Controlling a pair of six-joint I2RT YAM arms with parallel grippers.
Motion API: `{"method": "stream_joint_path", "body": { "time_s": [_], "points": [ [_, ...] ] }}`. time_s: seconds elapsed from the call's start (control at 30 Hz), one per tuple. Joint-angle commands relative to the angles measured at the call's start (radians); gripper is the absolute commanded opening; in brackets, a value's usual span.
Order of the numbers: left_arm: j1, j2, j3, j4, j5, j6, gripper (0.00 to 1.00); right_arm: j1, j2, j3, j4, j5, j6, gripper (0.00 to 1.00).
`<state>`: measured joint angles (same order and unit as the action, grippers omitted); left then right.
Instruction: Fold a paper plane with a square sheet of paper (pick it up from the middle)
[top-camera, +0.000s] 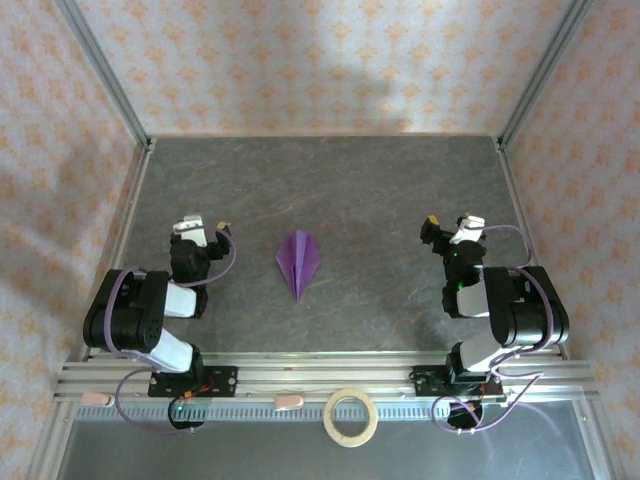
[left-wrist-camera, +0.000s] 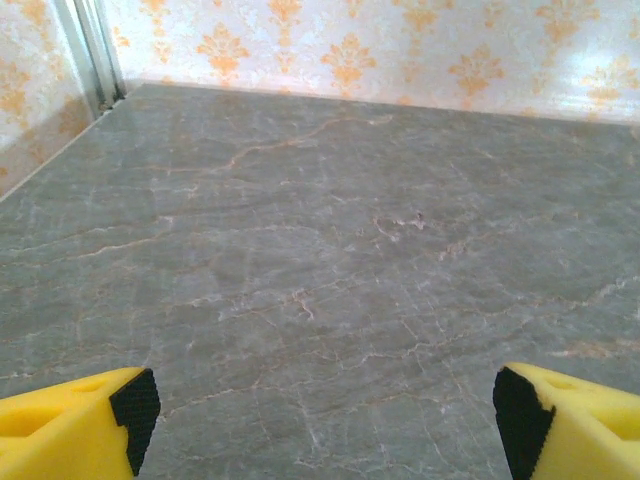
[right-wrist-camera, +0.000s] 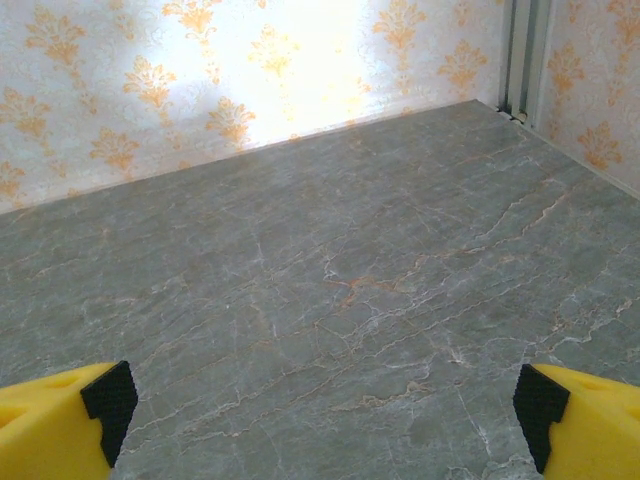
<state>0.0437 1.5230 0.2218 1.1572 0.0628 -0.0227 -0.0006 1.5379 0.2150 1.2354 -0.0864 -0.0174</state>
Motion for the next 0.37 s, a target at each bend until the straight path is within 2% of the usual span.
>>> {"method": "stream_joint_path", "body": {
  "time_s": [0.0,0.03,0.1,0.17,0.33],
  "points": [
    [-0.002,0.003,0.003,0.115,-0.022,-0.019,0.99,0.008,-0.01,0.003,0.037,0.015,-0.017,0.99],
    [-0.005,-0.013,0.017,0.064,-0.027,-0.02,0.99,0.01,-0.01,0.004,0.036,0.019,-0.017,0.99],
    [-0.013,0.0,0.006,0.111,-0.046,-0.012,0.99,0.01,-0.007,0.004,0.035,0.019,-0.017,1.0],
    [-0.022,-0.011,0.019,0.064,-0.06,-0.011,0.99,0.012,-0.008,0.008,0.033,0.02,-0.019,0.99],
    [-0.025,-0.006,0.009,0.092,-0.041,0.002,0.99,0.012,-0.009,0.006,0.033,0.021,-0.018,0.99]
  ]
}}
